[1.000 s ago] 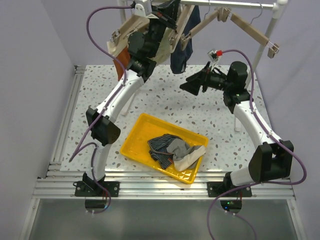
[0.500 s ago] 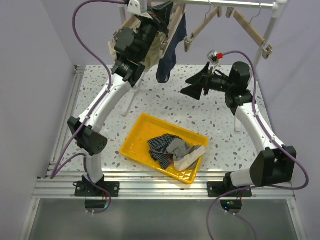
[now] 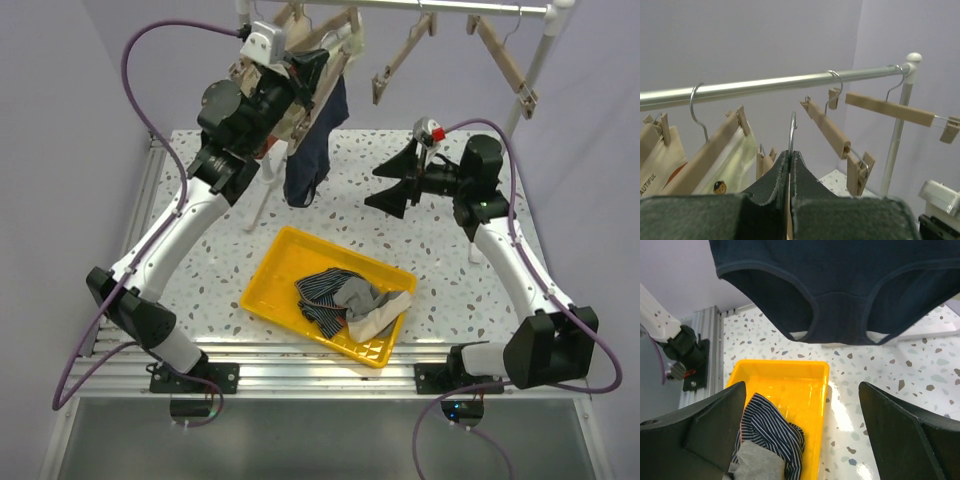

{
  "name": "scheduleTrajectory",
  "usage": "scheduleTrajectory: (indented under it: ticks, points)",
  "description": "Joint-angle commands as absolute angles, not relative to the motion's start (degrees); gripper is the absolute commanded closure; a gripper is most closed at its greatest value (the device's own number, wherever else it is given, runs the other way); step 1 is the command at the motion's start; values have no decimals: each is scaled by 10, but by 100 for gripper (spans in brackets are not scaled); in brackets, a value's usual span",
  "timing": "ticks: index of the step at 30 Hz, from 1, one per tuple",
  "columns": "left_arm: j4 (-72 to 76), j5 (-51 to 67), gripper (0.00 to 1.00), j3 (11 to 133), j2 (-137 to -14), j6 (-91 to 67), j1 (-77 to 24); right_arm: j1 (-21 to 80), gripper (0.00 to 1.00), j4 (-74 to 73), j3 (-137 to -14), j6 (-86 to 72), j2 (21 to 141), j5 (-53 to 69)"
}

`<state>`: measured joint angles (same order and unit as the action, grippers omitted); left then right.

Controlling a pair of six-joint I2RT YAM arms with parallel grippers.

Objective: Remove the underwear clipped to the hanger
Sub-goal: Pick up the hanger from the clothesline, then remove the underwear from the hanger.

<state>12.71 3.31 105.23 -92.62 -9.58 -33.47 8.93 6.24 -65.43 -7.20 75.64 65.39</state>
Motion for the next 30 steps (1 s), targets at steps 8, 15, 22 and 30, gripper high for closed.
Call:
scheduleTrajectory:
  ticks: [8, 15, 22, 30]
  points:
    - [95, 202, 100, 920, -785, -40, -287, 87, 1, -110, -668, 232, 716, 713]
    - [30, 401, 100, 867, -734, -11, -247, 87, 2, -254, -705, 519, 708, 779]
    - [-22, 505, 100, 811, -712, 13, -240, 86, 2, -285, -777, 566, 748, 761]
    - [41, 569, 100, 767, -704, -40, -240, 115, 3, -316, -832, 563, 787, 741]
